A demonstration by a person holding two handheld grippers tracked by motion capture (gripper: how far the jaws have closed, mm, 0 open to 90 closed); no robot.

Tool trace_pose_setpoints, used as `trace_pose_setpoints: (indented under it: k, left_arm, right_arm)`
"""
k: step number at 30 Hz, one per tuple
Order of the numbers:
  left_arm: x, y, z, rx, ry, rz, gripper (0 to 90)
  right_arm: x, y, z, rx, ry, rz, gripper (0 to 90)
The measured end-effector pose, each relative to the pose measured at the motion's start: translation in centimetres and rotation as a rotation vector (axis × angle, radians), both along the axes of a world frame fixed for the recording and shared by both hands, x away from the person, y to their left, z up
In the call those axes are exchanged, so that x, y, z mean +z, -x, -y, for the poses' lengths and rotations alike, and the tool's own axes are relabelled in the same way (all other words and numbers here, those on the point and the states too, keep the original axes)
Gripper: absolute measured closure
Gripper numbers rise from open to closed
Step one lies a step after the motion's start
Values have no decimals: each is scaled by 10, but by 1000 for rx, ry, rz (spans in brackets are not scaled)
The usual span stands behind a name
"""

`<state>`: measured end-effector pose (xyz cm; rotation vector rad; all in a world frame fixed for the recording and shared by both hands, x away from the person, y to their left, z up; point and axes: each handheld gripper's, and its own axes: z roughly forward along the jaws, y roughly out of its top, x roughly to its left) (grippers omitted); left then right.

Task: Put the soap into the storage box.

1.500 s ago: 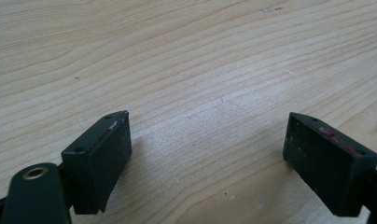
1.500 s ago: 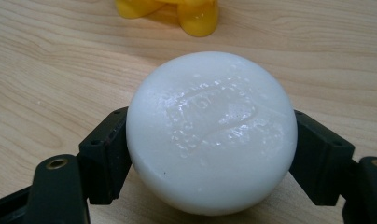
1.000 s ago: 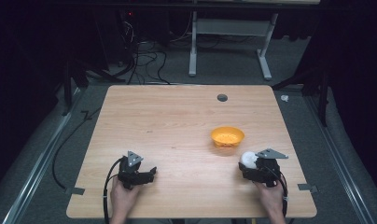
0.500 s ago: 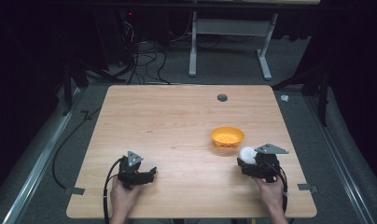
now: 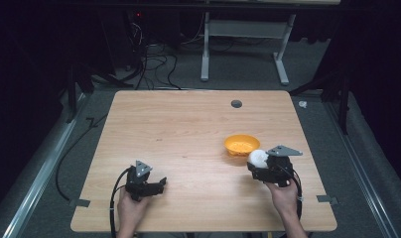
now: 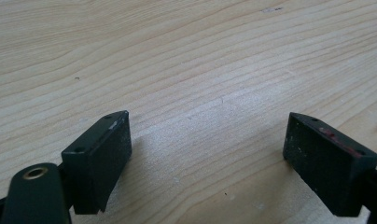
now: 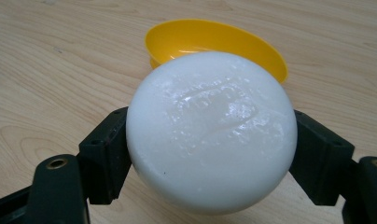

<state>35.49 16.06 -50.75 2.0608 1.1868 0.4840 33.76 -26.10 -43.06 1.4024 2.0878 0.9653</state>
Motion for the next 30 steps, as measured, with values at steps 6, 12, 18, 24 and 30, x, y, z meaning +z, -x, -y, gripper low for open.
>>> trace_pose_setpoints:
  k: [6, 12, 18, 24, 30]
  left_arm:
    - [0, 0, 0, 0, 0, 0, 158]
    - [0, 0, 0, -1, -1, 0, 158]
    - [0, 0, 0, -1, -1, 0, 157]
    - [0, 0, 0, -1, 0, 0, 157]
    - [0, 0, 0, -1, 0, 0, 157]
  right_arm:
    - [6, -5, -4, 9, -4, 4, 244]
    - [11, -13, -6, 15, 2, 4, 244]
    - [15, -19, -9, 21, -4, -1, 244]
    - [19, -28, -12, 28, -2, -8, 244]
    - [22, -35, -15, 35, -2, -15, 244]
